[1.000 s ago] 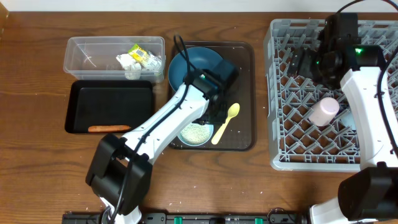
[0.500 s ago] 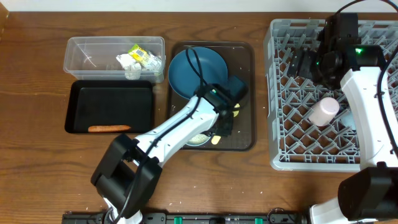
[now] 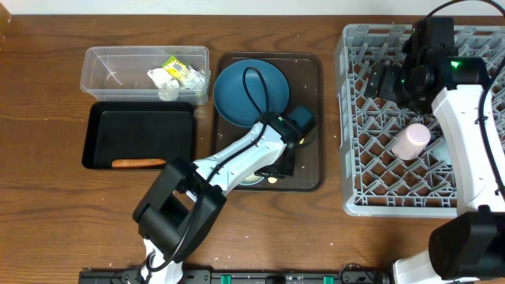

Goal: Sort waste into correct bins and load items into the dishwasher rack
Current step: 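Reach the left gripper to the light-blue plate of rice and grasp its rim, then carry the plate left over the black tray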

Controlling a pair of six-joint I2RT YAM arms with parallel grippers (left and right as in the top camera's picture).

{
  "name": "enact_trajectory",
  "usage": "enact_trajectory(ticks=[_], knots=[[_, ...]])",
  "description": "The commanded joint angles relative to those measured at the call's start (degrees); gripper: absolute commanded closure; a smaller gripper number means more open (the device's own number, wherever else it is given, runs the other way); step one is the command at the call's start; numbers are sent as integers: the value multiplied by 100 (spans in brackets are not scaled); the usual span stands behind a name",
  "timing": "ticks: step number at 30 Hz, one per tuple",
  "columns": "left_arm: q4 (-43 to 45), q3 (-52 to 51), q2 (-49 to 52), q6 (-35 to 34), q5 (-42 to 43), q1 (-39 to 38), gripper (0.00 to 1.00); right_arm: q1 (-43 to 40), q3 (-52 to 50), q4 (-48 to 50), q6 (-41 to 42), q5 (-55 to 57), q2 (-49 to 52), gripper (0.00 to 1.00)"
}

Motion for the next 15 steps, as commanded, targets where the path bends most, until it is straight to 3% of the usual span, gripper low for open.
enact_trajectory(ticks=[1,3,6,15], knots=[[-4,-17,184,-31,-83,-7,76,-63,20,-15,-107,39,-35,5],[-2,-17,214,-33,-63,-4,78,-63,20,-13,-105,42,-35,5],[9,-15,214,-31,-66,-4,94,-63,20,-13,-105,94,-35,5],[-280,269,28,-4,-68,63,94,-63,20,-13,-149,149,-35,5]])
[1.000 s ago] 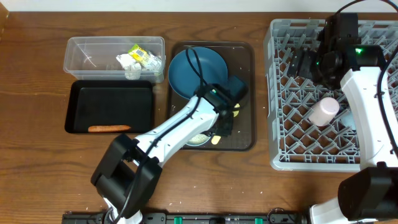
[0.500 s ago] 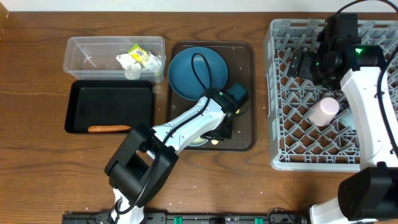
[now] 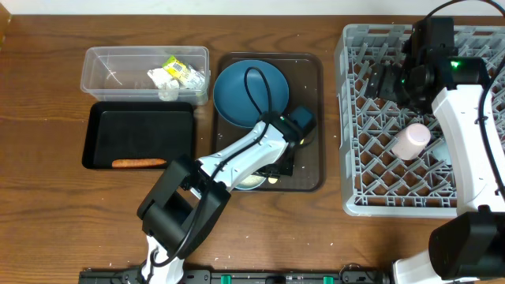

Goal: Sort waste into correct bins and load items into the dishwasher rack
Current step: 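Carry the plate left over the black tray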

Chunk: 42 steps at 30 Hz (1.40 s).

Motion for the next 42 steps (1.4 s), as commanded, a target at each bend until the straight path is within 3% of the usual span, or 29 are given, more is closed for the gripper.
enact_trajectory(ticks=[1,11,19,33,42], knots=[[-188,225,-186,-9,17,59,94,-63,20,-7,-111,92,-35,5],[-848,737,-1263,212,243,658,94,-63,20,-7,-155,92,-35,6],[-872,734,-1915,990,1399,2214,94,-63,20,-13,-153,90,-35,6],[-802,409,-1858,2264,2942,5235,94,-52,20,-9,-151,87,-35,5],[-763,398,-1279,3222,4579,6279,94,-52,20,-7,-151,83,-35,5]])
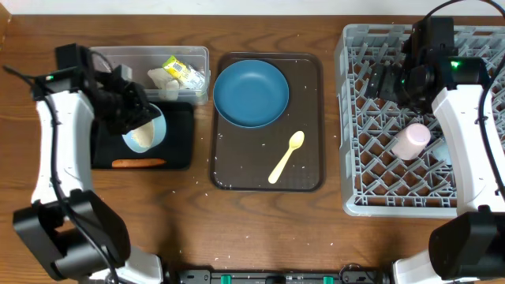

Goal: Sort waste into correct bins and load items into the dishwasher rack
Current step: 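Carry the plate left over the black tray, then tilt the plate with the left gripper to pour rice onto the black tray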

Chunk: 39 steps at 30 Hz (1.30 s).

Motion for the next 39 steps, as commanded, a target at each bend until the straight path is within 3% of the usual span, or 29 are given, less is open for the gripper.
enact_trajectory(ticks=[1,12,20,39], knots=[[0,-55,345,573,1014,275,94,-52,20,-17,-72,76,-35,5],[-162,-66,1167,951,2802,1025,94,-52,20,-61,-72,79,-35,5],[-236,-107,1211,964,3036,1491,94,-52,20,-76,-72,79,-35,5],[-192,-400,1233,1023,5246,1882,94,-52,20,-59,-72,79,-35,5]])
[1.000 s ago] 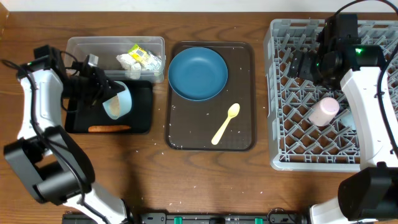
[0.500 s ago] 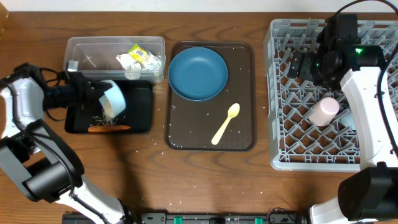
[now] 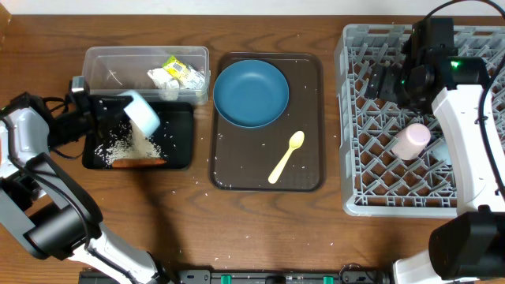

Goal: Sort waste into correct bins and load items into the dishwasher rack
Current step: 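Tilt the plate with the left gripper to pour rice onto the black tray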

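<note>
My left gripper (image 3: 118,114) is shut on a light blue cup (image 3: 140,111), tipped over the black bin (image 3: 177,126), with rice (image 3: 126,143) spilling from it into the bin. A carrot (image 3: 142,162) lies at the bin's front edge. On the brown tray (image 3: 304,170) sit a blue plate (image 3: 251,93) and a yellow spoon (image 3: 286,156). The right gripper (image 3: 379,83) hangs over the grey dishwasher rack (image 3: 355,142), which holds a pink cup (image 3: 411,141); I cannot tell how its fingers stand.
A clear plastic bin (image 3: 106,67) behind the black bin holds wrappers (image 3: 175,75). Rice grains are scattered on the wooden table around the black bin and tray.
The left gripper has tipped the blue cup from upright to on its side over the black bin, and rice now lies in the bin. The left arm sits further left. The right arm is unchanged.
At first my left arm reached down over the brown tray's front, covering the cup and spoon. Then it held the blue cup with rice over the black bin, the spoon bare on the tray. Now the cup is tipped and rice has poured out.
</note>
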Controlling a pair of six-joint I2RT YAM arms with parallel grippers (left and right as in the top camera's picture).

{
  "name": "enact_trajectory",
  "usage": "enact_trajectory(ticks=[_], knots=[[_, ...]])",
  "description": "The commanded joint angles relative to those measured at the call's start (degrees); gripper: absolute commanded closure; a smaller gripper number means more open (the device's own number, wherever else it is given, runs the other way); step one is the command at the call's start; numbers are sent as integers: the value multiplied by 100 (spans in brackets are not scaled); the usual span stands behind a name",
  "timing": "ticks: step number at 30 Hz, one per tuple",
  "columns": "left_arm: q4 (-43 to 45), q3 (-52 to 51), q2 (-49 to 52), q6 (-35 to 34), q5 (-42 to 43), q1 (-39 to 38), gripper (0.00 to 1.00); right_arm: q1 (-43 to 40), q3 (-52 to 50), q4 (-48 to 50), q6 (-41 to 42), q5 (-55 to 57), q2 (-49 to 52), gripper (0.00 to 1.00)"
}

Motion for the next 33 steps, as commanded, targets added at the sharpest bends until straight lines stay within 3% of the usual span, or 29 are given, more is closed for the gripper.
enact_trajectory(ticks=[1,33], knots=[[0,-39,61,-31,632,59,94,-52,22,-11,-70,79,-35,5],[350,-39,24,-748,632,138,94,-52,22,-11,-136,76,-35,4]])
